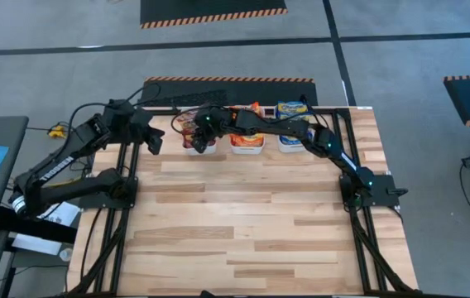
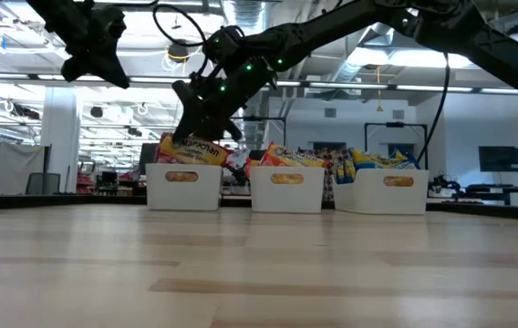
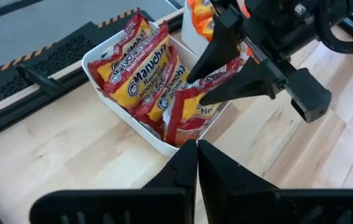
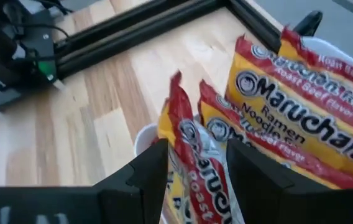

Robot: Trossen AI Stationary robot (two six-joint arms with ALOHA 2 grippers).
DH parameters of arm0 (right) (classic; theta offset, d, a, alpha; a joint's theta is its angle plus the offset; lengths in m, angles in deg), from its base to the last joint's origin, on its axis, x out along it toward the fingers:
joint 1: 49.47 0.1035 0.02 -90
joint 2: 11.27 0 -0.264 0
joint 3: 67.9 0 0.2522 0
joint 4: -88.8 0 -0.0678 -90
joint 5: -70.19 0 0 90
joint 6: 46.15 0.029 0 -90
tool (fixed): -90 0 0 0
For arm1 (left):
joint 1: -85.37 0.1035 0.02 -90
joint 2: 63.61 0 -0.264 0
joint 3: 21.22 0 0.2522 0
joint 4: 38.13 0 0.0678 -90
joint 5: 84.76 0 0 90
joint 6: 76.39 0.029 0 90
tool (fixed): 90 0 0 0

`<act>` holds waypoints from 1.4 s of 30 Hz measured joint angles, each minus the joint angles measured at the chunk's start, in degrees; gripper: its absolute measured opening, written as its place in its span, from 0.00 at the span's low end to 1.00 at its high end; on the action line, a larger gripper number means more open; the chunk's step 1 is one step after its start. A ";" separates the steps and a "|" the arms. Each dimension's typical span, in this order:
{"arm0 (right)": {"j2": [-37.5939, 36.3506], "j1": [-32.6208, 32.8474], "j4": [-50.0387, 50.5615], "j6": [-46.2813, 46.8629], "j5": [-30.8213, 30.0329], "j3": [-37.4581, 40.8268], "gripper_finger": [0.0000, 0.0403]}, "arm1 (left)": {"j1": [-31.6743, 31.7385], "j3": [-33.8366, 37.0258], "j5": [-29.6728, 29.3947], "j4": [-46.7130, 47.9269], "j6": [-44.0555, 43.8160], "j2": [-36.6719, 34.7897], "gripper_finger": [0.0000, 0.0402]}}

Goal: Sort Maruchan noodles
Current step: Put the red noodle pack into the left white bin

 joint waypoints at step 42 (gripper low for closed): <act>-0.34 0.77 -0.49 7.07 4.60 -3.24 0.38 | -0.04 0.04 1.49 2.64 2.01 -5.44 0.00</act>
